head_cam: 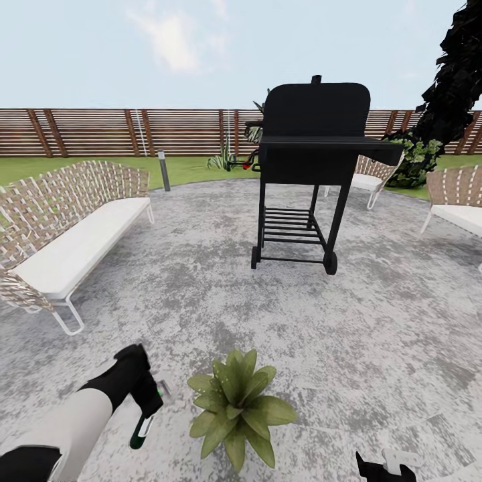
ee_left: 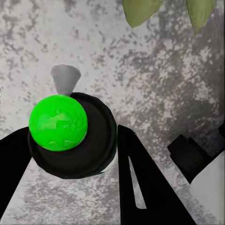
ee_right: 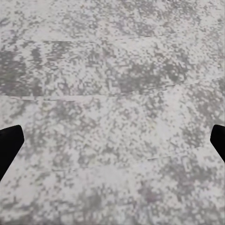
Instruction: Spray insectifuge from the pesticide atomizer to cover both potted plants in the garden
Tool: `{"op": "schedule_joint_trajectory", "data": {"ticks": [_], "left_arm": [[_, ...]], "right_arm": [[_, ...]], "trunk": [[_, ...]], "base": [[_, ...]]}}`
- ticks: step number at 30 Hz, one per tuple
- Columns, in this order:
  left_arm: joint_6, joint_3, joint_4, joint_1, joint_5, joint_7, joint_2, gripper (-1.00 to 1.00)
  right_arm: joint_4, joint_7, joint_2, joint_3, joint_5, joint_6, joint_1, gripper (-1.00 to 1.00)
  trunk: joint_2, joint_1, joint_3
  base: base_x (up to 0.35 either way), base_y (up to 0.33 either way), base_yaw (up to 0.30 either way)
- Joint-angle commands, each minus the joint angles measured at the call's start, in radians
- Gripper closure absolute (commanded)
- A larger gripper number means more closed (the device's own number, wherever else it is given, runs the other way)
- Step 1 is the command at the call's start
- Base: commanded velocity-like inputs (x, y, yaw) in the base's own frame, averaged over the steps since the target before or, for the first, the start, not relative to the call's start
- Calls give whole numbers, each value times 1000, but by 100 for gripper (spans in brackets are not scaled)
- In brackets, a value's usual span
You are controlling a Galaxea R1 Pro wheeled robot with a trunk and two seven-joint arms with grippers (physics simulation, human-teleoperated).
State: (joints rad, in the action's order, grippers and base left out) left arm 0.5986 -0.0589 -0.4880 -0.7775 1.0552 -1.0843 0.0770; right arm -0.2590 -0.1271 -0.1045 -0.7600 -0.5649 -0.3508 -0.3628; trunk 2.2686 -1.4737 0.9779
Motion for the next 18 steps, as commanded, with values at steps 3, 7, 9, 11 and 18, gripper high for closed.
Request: {"op": "schedule_joint_trajectory", "data": {"ticks": [3,7,9,11,18], "left_arm": [[11,-1,-22,-5,1,-3,-10,100],[13,1,-98,-6,2,-9,-18,100],[13,1,-106,-5,2,-8,-18,100],[14,1,-104,-5,1,-7,-19,100],[14,-1,-101,-2,-1,-5,-35,100]], "right_arm": [[0,-8,0,-9,-3,-4,-1,-100],[0,-8,0,-9,-3,-4,-1,-100],[0,-8,0,-9,-3,-4,-1,-100],[0,-8,0,-9,-3,-4,-1,-100],[0,-8,0,-9,-3,-4,-1,-100]], "trunk": [[0,0,1],[0,0,1],[0,0,1],[0,0,1],[0,0,1]], "base": [[0,0,0],[0,0,0],[0,0,0],[36,0,0],[114,0,0]]}}
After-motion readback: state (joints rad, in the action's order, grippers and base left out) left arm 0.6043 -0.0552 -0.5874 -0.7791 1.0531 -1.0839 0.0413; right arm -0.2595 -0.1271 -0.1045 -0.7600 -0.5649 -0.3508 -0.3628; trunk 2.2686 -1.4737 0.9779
